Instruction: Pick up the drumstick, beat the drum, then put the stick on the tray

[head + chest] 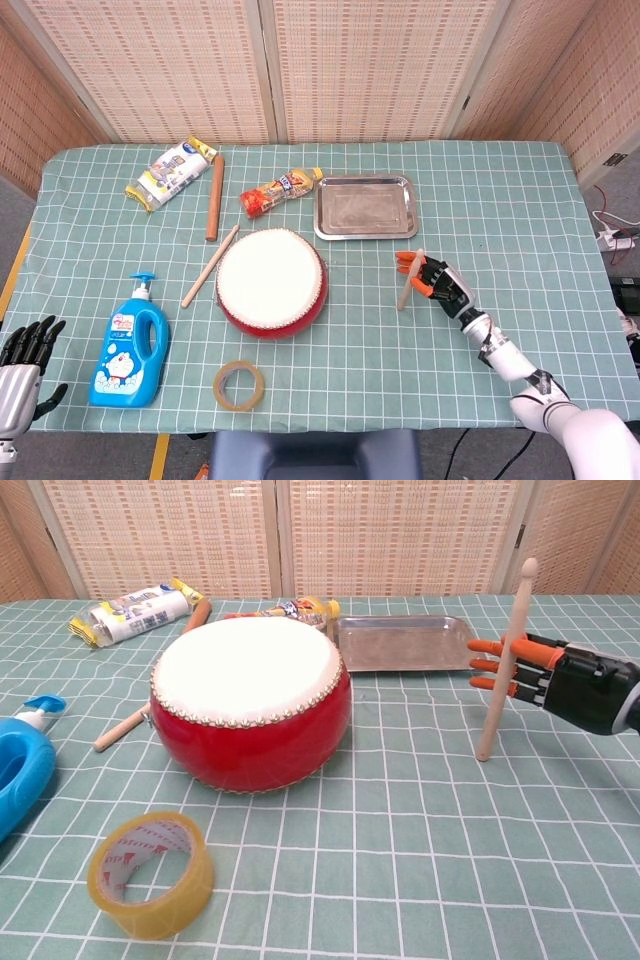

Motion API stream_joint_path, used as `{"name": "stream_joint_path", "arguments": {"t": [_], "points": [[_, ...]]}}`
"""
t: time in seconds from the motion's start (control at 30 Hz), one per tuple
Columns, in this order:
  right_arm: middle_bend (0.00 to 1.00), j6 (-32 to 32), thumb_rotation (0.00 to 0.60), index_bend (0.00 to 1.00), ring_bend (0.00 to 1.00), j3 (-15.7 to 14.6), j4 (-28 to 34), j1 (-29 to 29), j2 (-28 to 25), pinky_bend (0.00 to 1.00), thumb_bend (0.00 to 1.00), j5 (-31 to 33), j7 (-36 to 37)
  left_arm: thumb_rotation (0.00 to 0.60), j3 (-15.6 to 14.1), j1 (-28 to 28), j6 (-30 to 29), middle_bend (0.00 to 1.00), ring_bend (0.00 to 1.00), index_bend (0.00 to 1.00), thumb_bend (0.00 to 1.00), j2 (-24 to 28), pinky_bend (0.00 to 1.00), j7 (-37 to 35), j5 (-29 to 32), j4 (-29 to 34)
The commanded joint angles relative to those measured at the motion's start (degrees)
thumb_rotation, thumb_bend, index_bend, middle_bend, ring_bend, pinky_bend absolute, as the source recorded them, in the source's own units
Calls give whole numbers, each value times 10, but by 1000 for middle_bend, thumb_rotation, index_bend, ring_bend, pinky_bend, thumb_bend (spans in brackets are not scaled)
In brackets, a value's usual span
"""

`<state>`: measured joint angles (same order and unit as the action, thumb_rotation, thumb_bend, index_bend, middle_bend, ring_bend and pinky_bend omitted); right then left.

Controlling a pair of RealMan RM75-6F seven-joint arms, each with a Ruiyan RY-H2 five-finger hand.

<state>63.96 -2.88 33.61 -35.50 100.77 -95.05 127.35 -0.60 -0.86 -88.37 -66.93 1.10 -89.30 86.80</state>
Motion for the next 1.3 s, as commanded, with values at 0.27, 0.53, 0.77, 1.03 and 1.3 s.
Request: {"name": "stream_joint_path", "arguments": {"t": [0.27,0.53,0.77,1.03,1.3], "points": [[248,26,600,535,208,-16,-30,10,10,237,453,-4,28,600,-2,0,1,0,0,0,206,2,0,1,-2,2],[249,39,600,520,211,-22,-52,23,11,243,416,0,44,600,-4,1,-1,0,0,0,205,3,0,4,-5,5],[249,42,555,513,211,-26,-62,26,17,243,263,0,48,600,-4,2,-3,0,0,0,206,4,0,7,-7,6],[249,40,538,507,211,-28,-66,19,24,251,209,-2,43,600,-6,4,-1,0,0,0,206,4,0,3,-5,4],[249,36,538,507,215,-37,-65,12,37,262,208,-10,25,600,-5,4,-1,0,0,0,205,3,0,1,-3,1]]}}
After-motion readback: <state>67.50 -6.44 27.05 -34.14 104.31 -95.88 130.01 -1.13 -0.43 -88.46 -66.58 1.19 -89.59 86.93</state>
